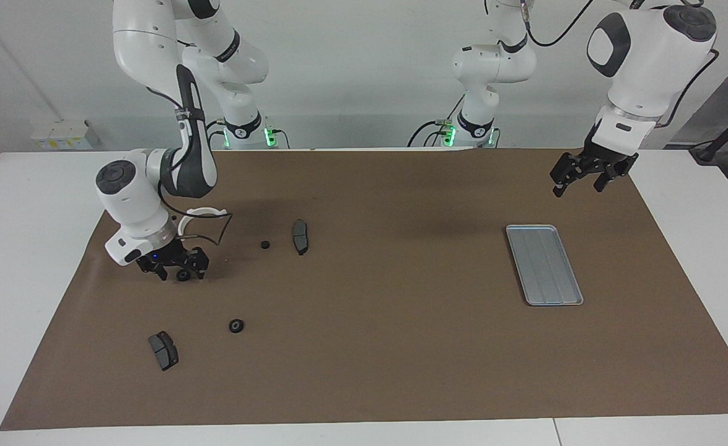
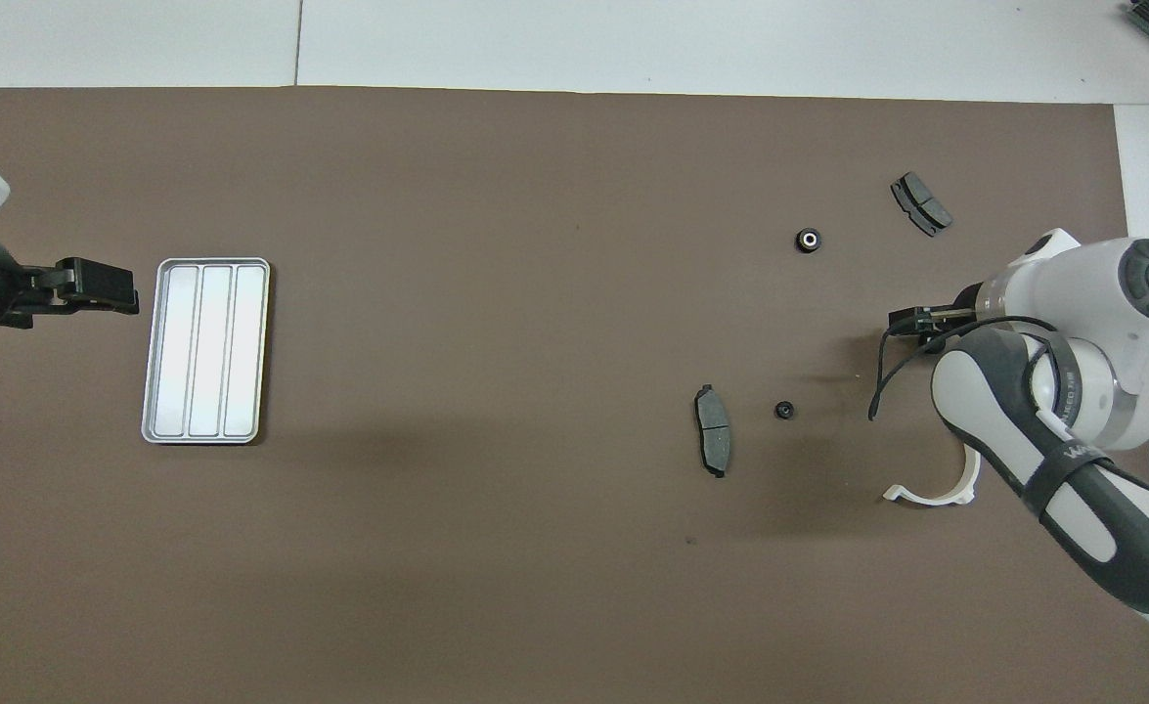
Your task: Pick bearing gear from pile to tray
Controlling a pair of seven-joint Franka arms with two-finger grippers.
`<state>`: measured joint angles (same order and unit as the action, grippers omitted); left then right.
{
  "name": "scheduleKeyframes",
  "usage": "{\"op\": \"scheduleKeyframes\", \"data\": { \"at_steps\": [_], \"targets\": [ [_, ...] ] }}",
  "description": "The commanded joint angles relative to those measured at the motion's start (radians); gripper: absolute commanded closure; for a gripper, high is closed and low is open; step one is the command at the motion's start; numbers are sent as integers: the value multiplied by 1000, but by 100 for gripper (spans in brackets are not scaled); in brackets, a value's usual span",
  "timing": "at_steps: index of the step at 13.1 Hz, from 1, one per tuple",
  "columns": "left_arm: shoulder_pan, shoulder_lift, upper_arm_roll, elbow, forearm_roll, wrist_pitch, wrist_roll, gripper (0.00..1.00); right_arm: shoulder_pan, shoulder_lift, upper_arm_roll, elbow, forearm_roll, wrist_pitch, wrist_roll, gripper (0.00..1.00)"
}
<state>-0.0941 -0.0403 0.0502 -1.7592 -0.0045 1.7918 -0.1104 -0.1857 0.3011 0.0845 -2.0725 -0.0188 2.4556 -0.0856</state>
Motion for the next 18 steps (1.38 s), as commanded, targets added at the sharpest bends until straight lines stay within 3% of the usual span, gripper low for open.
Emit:
{"op": "scheduleKeyframes", "data": {
  "at_steps": [1,3,6,10,13,18],
  "targets": [
    [4,-26,-3,-20,-9,-3,-3,0,-31,6,11,-28,16,39,-37,14],
    [5,-24,-3,-19,-9,-2,-3,0,-31,3,11,-40,14,39,-39,25],
    [4,-26,-3,-20,-9,-2,-3,0,-31,-3,11,-41,14,19,-42,51],
    [2,-26,-3,-22,-9,-3,-3,0,-28,-34,11,-37,14,-30,-63,100],
    [2,-26,-3,-22,-9,-3,-5,0,3,-42,12,-8,14,-43,-45,100],
    [1,-26,-3,-22,-9,-2,-5,0,152,-34,12,54,11,-43,202,100]
  ]
}}
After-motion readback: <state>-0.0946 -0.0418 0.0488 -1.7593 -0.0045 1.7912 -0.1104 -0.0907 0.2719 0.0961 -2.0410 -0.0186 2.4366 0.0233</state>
